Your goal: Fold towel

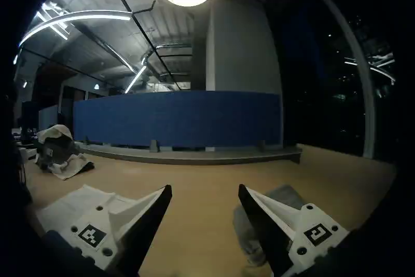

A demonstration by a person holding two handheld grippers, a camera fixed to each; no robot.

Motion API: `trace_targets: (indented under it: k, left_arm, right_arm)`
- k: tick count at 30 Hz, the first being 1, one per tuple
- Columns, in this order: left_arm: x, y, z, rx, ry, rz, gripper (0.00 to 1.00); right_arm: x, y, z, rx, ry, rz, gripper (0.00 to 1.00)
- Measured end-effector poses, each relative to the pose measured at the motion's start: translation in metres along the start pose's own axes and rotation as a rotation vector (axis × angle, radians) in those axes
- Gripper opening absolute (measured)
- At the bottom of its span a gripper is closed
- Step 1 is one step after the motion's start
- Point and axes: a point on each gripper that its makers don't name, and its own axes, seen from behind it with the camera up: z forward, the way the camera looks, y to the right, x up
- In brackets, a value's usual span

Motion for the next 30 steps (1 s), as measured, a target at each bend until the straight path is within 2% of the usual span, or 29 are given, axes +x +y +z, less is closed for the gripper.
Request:
trace_targets:
  k: [5,8,11,15,20,23,26,30]
  left_arm:
    - [0.004,0.0,0.001,0.001,0.006,0.001,0.97]
    - [0.018,0.002,0.0,-0.006,0.021,-0.002,0.97]
    - [0.038,0.005,0.0,-0.016,0.034,-0.028,0.97]
    - [0.073,0.005,-0.002,-0.026,0.037,-0.063,0.97]
    - [0.122,0.007,-0.01,-0.034,0.052,-0.048,0.97]
    - [0.15,0.013,-0.017,-0.045,0.053,-0.035,0.97]
    - [0.178,0.018,-0.023,-0.062,0.055,-0.048,0.97]
    - [0.214,0.015,-0.027,-0.066,0.093,-0.065,0.97]
  right_arm:
    - [0.015,0.007,-0.003,-0.001,0.021,0.01,1.0]
    - [0.028,0.007,-0.006,0.0,0.027,-0.002,1.0]
    - [0.046,0.005,-0.008,0.003,0.025,-0.018,1.0]
    - [0.08,0.001,-0.014,0.01,0.026,-0.02,1.0]
    - [0.13,0.003,-0.019,0.007,0.035,-0.01,1.0]
    - [0.157,0.006,-0.02,0.002,0.039,-0.016,1.0]
    - [0.18,0.007,-0.023,0.004,0.041,-0.024,1.0]
    - [0.207,0.005,-0.027,0.01,0.041,-0.021,1.0]
